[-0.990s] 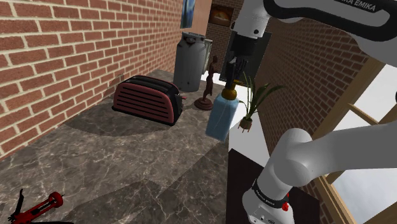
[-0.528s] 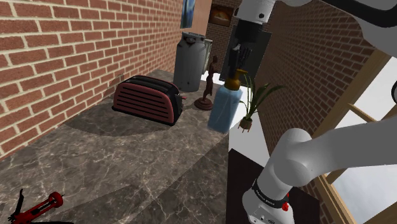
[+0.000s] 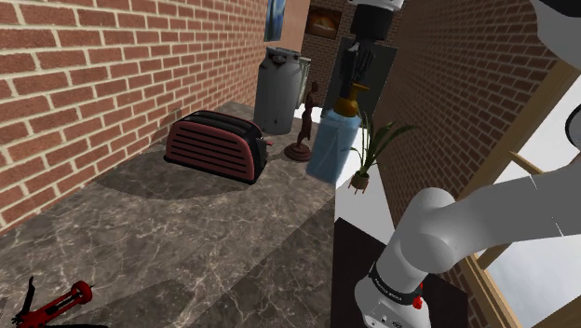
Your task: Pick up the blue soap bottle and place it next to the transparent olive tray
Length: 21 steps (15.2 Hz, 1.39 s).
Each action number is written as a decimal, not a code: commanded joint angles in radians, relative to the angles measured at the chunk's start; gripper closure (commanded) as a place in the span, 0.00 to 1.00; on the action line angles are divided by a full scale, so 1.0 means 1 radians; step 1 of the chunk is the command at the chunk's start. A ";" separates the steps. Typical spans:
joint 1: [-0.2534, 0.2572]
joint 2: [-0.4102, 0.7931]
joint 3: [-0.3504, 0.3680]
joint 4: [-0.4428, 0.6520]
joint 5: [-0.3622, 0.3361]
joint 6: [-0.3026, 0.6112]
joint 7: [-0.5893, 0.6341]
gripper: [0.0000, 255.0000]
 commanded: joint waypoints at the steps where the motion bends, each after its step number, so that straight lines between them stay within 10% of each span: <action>1: 0.000 0.020 0.000 0.044 0.000 -0.023 0.001 1.00; 6: 0.000 0.065 0.000 0.149 0.000 -0.084 0.002 1.00; 21: 0.043 0.221 0.270 0.034 0.119 0.207 0.294 1.00</action>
